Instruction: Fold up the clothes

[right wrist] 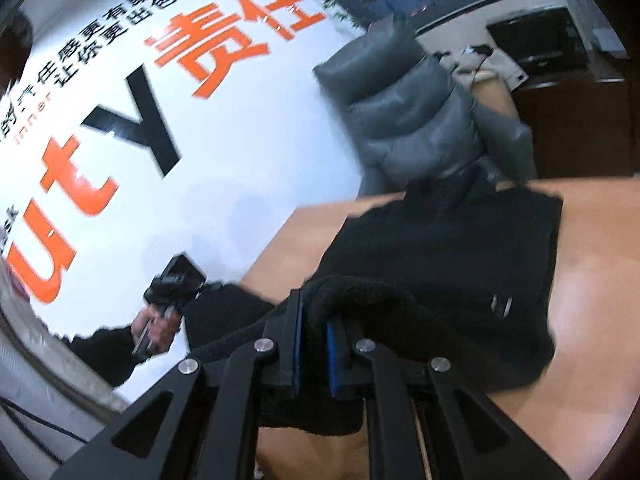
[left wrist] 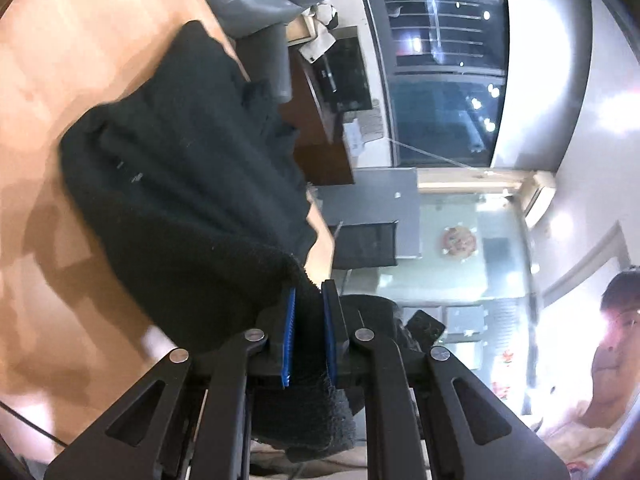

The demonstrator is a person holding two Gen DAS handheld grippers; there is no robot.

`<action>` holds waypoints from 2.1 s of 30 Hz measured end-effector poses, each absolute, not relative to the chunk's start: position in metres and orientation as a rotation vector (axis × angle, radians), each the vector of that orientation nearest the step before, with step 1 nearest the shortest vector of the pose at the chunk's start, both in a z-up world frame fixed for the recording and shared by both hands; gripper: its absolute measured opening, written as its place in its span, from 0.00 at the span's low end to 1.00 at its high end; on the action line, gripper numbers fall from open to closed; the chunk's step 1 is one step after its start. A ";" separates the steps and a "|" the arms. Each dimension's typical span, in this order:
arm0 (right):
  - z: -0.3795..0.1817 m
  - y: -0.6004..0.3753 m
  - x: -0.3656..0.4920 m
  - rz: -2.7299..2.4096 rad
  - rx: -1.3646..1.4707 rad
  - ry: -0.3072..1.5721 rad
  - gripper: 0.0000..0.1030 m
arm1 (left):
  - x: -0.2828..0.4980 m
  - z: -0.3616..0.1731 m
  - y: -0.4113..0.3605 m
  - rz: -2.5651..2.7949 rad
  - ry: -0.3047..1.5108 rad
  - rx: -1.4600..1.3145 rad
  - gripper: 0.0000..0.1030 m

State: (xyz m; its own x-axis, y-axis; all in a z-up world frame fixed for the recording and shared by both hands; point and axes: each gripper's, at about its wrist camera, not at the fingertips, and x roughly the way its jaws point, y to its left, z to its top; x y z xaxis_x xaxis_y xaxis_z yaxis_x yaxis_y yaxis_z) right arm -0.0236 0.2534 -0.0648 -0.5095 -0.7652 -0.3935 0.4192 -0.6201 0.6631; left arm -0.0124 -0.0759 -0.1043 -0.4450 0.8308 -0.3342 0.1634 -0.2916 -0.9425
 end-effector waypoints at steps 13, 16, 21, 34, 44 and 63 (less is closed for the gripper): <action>-0.091 0.254 -0.182 -2.335 0.926 -0.672 0.09 | -0.187 -0.149 -0.157 1.841 -1.585 -1.111 0.08; -0.127 0.265 -0.214 -2.358 0.997 -0.695 0.10 | -0.217 -0.170 -0.163 1.853 -1.570 -1.124 0.08; -0.189 0.292 -0.247 -2.368 1.151 -0.825 0.13 | -0.250 -0.192 -0.159 1.908 -1.456 -1.230 0.07; -0.074 0.315 -0.165 -2.727 0.884 -0.191 0.92 | -0.172 -0.041 -0.190 2.337 -0.539 -1.281 0.93; -0.157 0.272 -0.141 -2.353 1.259 0.626 0.81 | -0.175 -0.126 -0.121 1.976 0.311 -1.514 0.82; -0.156 0.349 -0.140 -2.477 1.384 0.480 0.80 | -0.211 -0.160 -0.135 2.065 0.401 -1.379 0.87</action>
